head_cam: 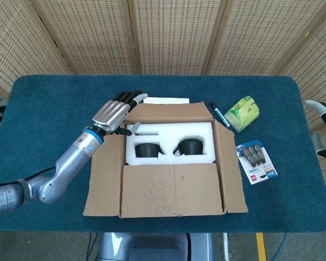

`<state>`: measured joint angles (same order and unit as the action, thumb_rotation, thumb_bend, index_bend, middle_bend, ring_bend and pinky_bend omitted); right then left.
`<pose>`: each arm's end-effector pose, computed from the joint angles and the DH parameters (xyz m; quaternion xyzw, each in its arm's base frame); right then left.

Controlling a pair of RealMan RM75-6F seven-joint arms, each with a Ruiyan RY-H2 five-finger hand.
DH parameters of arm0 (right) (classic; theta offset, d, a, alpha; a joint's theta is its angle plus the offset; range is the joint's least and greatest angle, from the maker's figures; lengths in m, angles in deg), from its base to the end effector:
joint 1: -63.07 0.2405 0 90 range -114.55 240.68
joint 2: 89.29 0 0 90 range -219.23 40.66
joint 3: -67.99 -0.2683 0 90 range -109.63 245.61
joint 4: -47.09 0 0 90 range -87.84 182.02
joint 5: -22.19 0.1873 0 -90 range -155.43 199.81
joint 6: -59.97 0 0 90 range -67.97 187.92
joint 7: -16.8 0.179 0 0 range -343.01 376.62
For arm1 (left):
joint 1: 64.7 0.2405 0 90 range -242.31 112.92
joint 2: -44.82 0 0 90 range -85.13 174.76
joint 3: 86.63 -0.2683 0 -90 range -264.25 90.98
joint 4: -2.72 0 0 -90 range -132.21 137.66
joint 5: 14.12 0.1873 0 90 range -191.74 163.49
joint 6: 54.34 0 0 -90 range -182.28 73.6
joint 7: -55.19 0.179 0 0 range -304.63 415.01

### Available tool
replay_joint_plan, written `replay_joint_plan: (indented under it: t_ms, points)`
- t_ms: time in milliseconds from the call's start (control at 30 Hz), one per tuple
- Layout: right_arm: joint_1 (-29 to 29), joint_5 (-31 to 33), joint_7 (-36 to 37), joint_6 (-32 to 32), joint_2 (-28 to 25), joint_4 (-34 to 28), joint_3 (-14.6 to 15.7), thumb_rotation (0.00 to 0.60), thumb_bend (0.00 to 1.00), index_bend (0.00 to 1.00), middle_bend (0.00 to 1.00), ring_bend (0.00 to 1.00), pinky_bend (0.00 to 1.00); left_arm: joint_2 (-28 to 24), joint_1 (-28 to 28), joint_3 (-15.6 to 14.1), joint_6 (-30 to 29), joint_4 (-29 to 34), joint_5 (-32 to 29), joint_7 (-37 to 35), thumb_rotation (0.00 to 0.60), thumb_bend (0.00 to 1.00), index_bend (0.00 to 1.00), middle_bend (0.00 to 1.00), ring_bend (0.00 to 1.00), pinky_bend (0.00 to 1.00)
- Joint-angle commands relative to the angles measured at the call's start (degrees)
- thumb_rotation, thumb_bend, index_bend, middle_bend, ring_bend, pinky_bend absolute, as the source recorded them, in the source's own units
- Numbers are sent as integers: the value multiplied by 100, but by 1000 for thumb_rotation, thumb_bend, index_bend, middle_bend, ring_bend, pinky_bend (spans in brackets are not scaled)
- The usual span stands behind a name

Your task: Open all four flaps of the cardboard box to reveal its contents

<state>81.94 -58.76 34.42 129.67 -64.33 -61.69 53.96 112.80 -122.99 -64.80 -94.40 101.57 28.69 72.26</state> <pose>-0.1830 -0.2952 0.3504 0.6457 -0.3161 0.4179 0.5554 -0.0351 0.4309 0.0937 -0.7397 -0.4107 -0.4064 0.3448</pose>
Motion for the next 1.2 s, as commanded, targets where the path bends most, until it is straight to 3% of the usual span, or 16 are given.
replay_joint_plan:
  t_ms: [33,400,600,1000,1100,1200]
  points:
    - [-1,-8,-4,2,1,-8,0,600,672,119,206,0,17,-453,381,100,653,566,433,-992,435,499,2,0,0,50]
    - [5,20,-21,-15,51,2,4,600,672,118,206,0,16,-921,961,354,1656,1078,1081,-2640,432,508,34,0,0,68]
    - [1,16,-10,-13,58,8,7,600,672,119,206,0,16,-952,1387,596,2034,1127,1792,-3533,431,510,37,0,0,69]
    - [-21,32,-78,27,62,-30,10,600,672,118,206,0,16,-1141,1844,1212,3105,1260,2492,-4878,414,510,46,0,0,85]
    - [-22,39,-86,22,58,-43,10,600,672,119,206,0,16,-1147,1925,1342,3219,1263,2634,-4952,411,507,110,0,0,87]
    - [-34,35,-94,44,52,-58,12,600,672,119,206,0,16,-1138,1982,1372,3057,1220,3003,-4714,407,507,234,0,0,87]
